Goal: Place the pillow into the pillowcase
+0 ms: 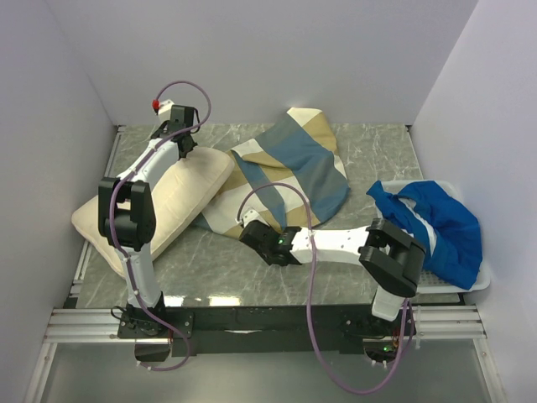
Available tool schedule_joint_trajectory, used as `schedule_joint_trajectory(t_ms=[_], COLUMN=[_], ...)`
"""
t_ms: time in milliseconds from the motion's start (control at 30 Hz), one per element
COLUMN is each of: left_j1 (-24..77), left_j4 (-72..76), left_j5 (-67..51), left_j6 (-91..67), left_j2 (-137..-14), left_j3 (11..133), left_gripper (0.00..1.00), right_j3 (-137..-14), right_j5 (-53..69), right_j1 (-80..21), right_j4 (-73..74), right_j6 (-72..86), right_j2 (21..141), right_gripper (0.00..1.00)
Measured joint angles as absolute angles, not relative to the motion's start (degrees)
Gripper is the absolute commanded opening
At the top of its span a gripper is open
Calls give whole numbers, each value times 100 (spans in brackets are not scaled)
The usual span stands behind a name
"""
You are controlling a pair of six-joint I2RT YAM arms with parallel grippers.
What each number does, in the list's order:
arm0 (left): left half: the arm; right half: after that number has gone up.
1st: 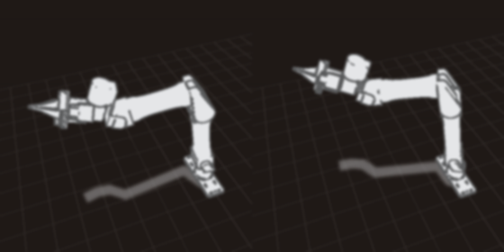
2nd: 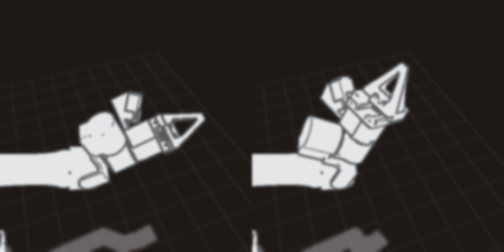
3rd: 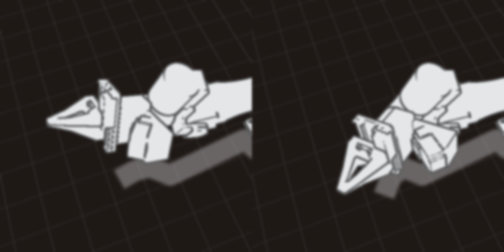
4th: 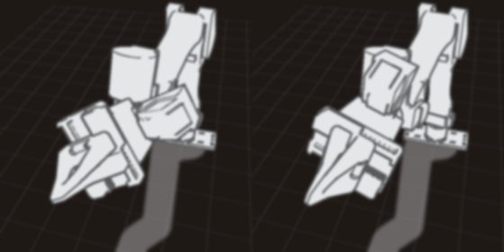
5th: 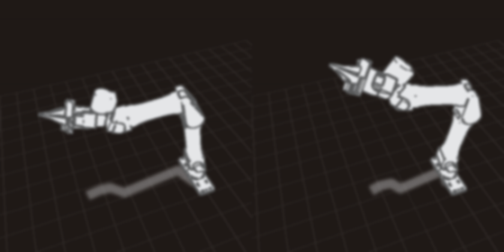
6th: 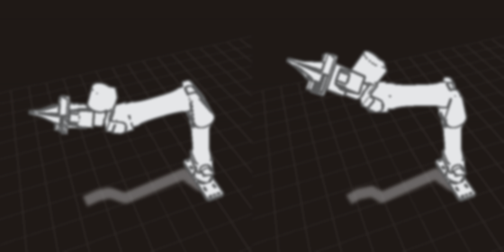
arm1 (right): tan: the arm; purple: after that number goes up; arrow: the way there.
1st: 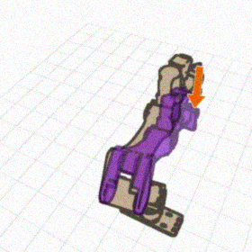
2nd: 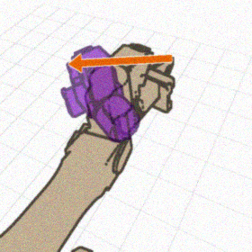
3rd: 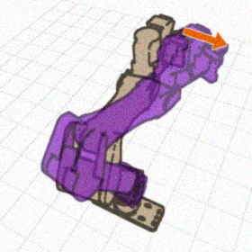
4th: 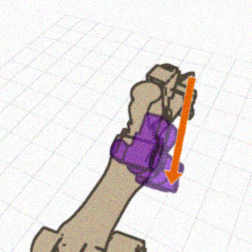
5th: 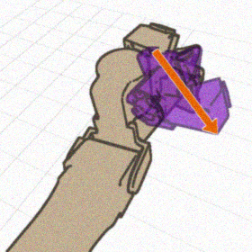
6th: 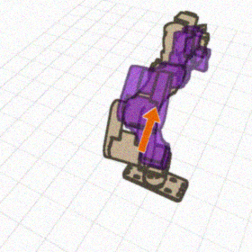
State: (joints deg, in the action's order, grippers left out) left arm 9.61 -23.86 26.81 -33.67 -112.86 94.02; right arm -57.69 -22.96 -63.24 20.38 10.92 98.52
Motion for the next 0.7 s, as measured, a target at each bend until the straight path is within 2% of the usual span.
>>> schedule_joint_trajectory(t_ms=[33, 200, 333, 500, 700], left_j1=[956, 939, 917, 902, 886], left_j4=[-2386, -2383, -2377, -2370, -2495], left_j5=[2679, 2672, 2628, 2613, 2644], left_j6=[-3367, -3367, -3369, -3369, -3341], left_j2=[-11286, -11286, -11286, -11286, -11522], left_j3=[9402, 9402, 9402, 9402, 9712], left_gripper=[1, 1, 1, 1, 1], right_j3=[-5771, -5824, -6071, -6460, -6930], right_j5=[-2324, -2464, -2530, -2580, -2095], right_j1=[-6324, -6305, -6274, -6259, -6200], right_j4=[2062, 2086, 2241, 2709, 3280], right_j6=[1087, 1044, 945, 886, 567], right_j2=[9865, 10123, 10272, 10134, 8530], right_gripper=[35, 30, 0, 0, 0])
